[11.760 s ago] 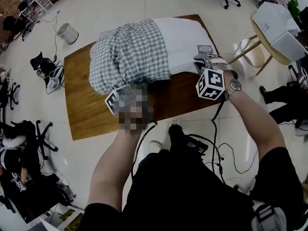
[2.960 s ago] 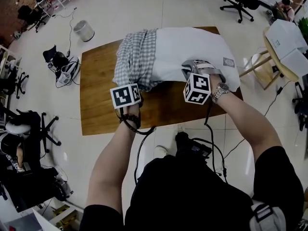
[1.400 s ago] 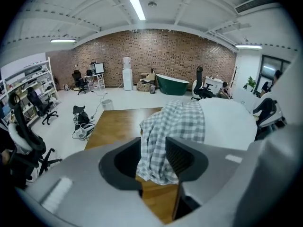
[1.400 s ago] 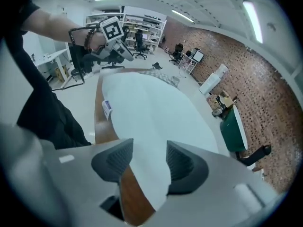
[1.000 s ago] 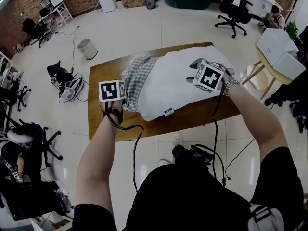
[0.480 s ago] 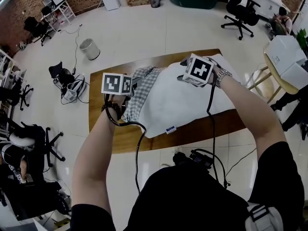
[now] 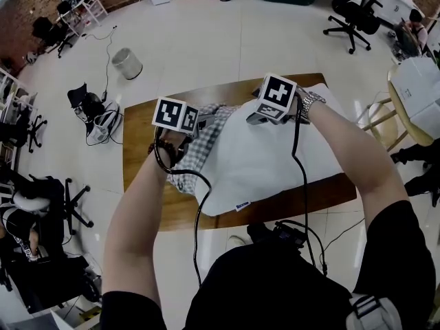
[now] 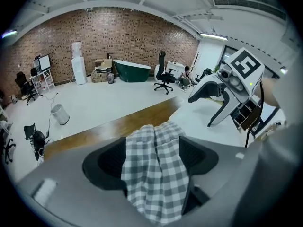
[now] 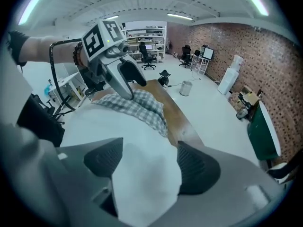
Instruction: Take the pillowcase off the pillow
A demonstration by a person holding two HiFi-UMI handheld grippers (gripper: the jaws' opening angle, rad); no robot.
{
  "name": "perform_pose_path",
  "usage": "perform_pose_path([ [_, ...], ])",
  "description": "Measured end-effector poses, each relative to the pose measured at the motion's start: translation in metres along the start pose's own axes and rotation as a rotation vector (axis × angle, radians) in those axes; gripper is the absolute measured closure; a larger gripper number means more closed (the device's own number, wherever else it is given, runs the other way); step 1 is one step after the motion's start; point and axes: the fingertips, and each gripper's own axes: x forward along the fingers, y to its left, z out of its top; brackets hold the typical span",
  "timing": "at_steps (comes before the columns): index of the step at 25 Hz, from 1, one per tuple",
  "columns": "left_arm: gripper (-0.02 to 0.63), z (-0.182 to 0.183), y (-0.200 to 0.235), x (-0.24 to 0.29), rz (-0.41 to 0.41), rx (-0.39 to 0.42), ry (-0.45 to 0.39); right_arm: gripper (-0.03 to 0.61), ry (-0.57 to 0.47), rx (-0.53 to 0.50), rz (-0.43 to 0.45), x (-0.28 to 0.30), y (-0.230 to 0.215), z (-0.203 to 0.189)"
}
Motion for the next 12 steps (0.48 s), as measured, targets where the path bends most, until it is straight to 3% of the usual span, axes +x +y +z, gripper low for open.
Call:
perform_pose_path([
  [4, 0.259, -0.006, 0.016, 0.029, -0.027, -0.032, 0.047, 0.158, 0.042, 0.041, 0.061, 0.031, -0.016, -0.010],
  [9, 0.266, -0.013, 0.036, 0.054, -0.052, -0.084, 0.110, 0.149, 0.103, 0.133, 0.150, 0.055, -0.025, -0.023],
  [11, 0.330, -0.016, 0.044, 0.062, -0.049, -0.088, 0.143, 0.169, 0.125, 0.173, 0.181, 0.061, -0.027, -0.027],
  [12, 0.377, -0.018, 0.049, 0.064, -0.035, -0.081, 0.160, 0.210, 0.135, 0.192, 0.195, 0.063, -0.026, -0.028],
])
